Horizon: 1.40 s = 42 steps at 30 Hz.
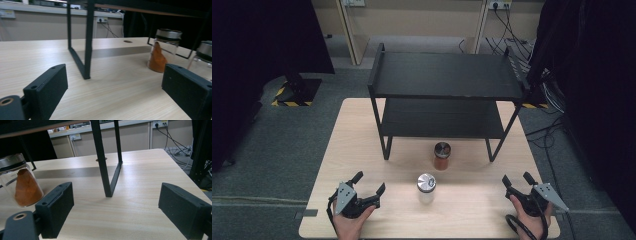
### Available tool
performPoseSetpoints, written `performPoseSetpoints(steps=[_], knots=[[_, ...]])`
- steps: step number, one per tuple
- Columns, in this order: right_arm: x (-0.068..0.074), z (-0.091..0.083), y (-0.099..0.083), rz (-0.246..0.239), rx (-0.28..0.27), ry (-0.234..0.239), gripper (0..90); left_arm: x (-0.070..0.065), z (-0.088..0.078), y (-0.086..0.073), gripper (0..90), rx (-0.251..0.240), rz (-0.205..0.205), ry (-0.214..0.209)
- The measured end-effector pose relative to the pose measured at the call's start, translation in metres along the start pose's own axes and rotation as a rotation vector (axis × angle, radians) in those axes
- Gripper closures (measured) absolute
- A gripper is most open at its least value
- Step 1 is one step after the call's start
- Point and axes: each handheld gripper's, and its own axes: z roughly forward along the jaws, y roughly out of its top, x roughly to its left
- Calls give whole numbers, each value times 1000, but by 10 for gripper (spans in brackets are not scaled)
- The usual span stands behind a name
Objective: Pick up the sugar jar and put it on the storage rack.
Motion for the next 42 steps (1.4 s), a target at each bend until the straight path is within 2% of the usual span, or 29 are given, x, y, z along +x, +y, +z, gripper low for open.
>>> performPoseSetpoints(steps=[2,4,5,9,10,11,13,20,29,35,42], knots=[[0,0,0,6,-2,0,125,0,1,1,59,4,3,-17],[-1,-1,-1,7,-5,1,123,-1,1,3,59,12,-18,-52],[-1,-1,-1,7,-5,1,123,-1,1,3,58,12,-18,-52],[0,0,0,2,-3,-2,120,-5,4,7,59,9,3,-105],[0,0,0,-2,-2,-3,120,-9,6,8,59,10,14,-135],[0,0,0,-2,-2,-3,120,-9,6,8,59,10,14,-135],[0,0,0,2,-2,-3,118,-14,9,9,59,7,21,-176],[0,0,0,-1,1,-2,116,-27,18,11,62,6,49,-246],[1,1,1,-2,7,-7,116,-38,35,15,62,33,81,-311],[2,1,2,1,8,-10,116,-43,45,16,63,64,108,-328],[1,1,2,3,10,-9,116,-46,54,17,63,83,120,-340]])
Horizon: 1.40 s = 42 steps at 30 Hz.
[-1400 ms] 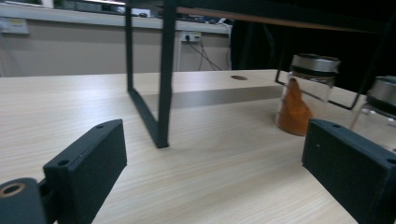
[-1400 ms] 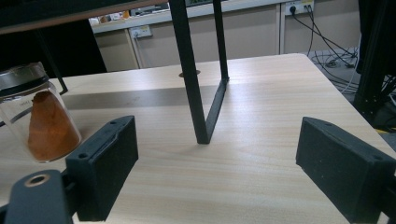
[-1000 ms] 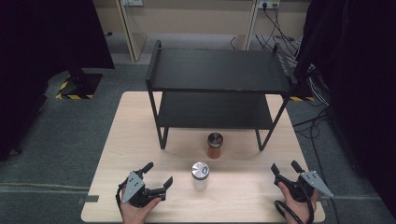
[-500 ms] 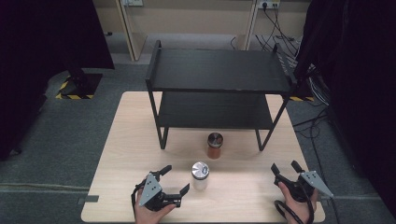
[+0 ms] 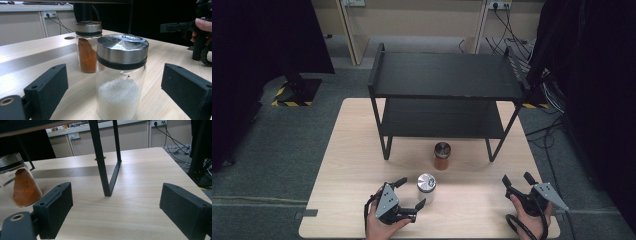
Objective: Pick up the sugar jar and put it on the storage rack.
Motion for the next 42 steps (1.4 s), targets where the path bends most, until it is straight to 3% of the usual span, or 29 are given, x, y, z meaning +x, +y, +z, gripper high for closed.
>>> performPoseSetpoints(steps=[13,20,28,42], knots=[[0,0,0,-2,2,4,116,-2,23,6,99,41,26,-18],[-1,1,1,-2,4,8,116,-2,29,8,198,62,38,-36],[-1,1,1,-1,3,10,116,-2,34,12,296,87,53,-20],[-2,1,1,-1,6,13,116,0,34,10,305,75,19,-26]])
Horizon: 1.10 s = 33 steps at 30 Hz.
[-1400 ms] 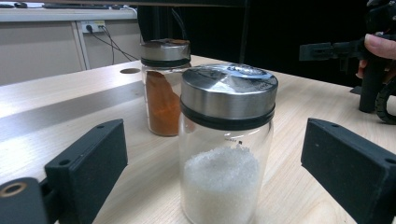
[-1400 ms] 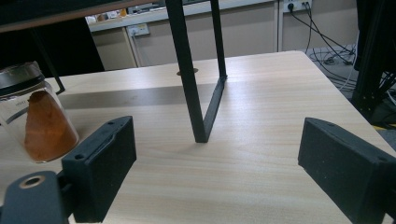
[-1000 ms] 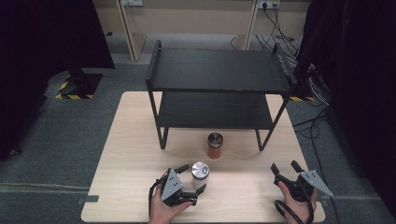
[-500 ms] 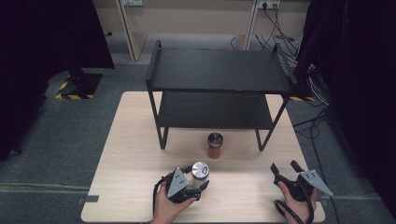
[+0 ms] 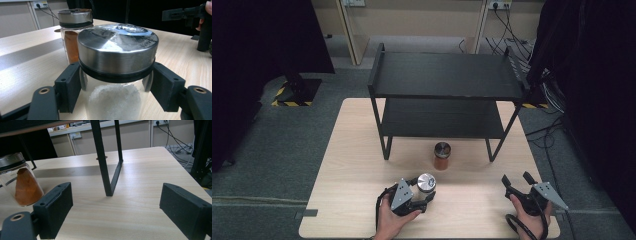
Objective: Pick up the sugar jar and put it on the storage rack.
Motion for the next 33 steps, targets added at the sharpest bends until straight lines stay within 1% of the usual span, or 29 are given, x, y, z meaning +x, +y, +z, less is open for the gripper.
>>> performPoseSetpoints(steps=[4,10,12,14,15,17,18,23,24,25,26,27,28,29,33], knots=[[0,0,0,-3,-1,0,116,-2,-1,0,306,-2,6,10],[0,0,0,0,-1,1,116,-3,-7,4,306,-31,5,23],[1,0,0,0,0,2,116,-4,-12,9,306,-49,4,36],[1,1,0,-1,2,2,116,-6,-15,10,306,-69,-9,49],[1,1,0,-2,3,1,116,-6,-15,10,306,-69,-9,49],[1,1,0,-1,1,1,116,-7,-20,15,306,-90,-13,70],[1,1,0,-1,1,1,116,-7,-20,15,306,-90,-13,70],[1,1,0,-2,0,1,116,-11,-27,24,306,-108,-13,107],[1,1,0,-2,0,1,116,-11,-27,24,306,-108,-13,107],[1,1,0,-2,-1,0,116,-13,-28,27,306,-112,-11,124],[1,1,0,-2,-1,0,116,-13,-28,27,306,-112,-11,124],[1,1,0,0,-1,0,116,-16,-30,31,306,-121,-16,147],[1,0,0,0,-1,0,116,-18,-31,32,306,-129,-19,161],[1,0,0,0,-2,0,116,-18,-31,32,306,-129,-19,161],[1,1,0,0,1,0,116,-26,-35,44,306,-154,-31,219]])
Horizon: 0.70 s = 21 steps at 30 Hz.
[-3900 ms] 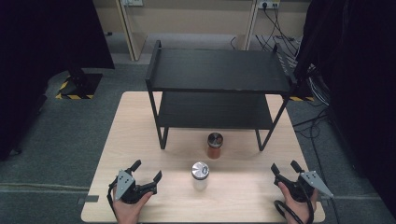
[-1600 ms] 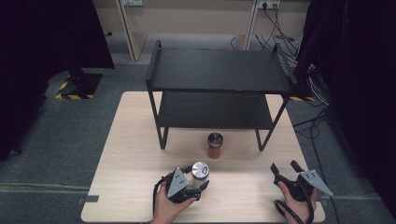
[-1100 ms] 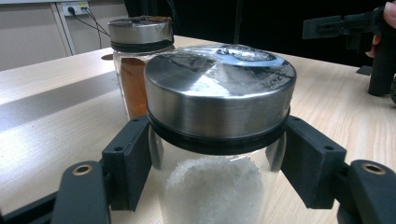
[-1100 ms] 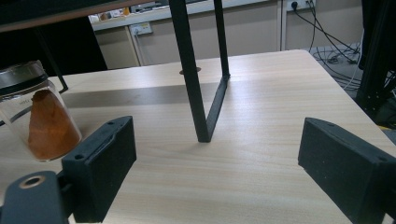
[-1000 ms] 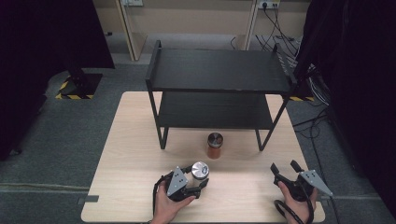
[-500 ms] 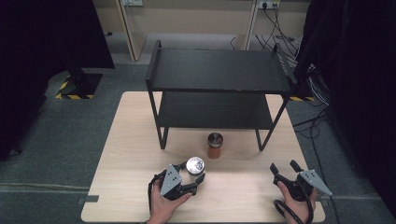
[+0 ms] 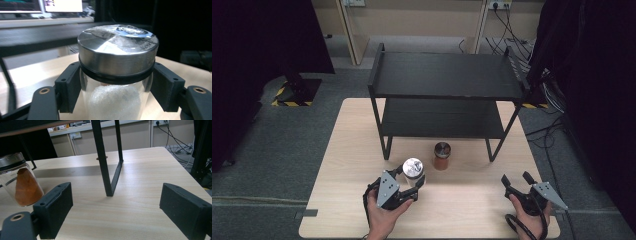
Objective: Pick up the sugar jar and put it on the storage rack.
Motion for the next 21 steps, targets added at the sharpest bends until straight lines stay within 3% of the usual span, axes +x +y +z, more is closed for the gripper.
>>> performPoseSetpoints(steps=[6,21], knots=[[0,0,0,1,-2,0,114,-4,-1,23,307,-33,-13,72],[0,0,0,0,-2,-2,113,0,1,58,307,-61,-15,127]])
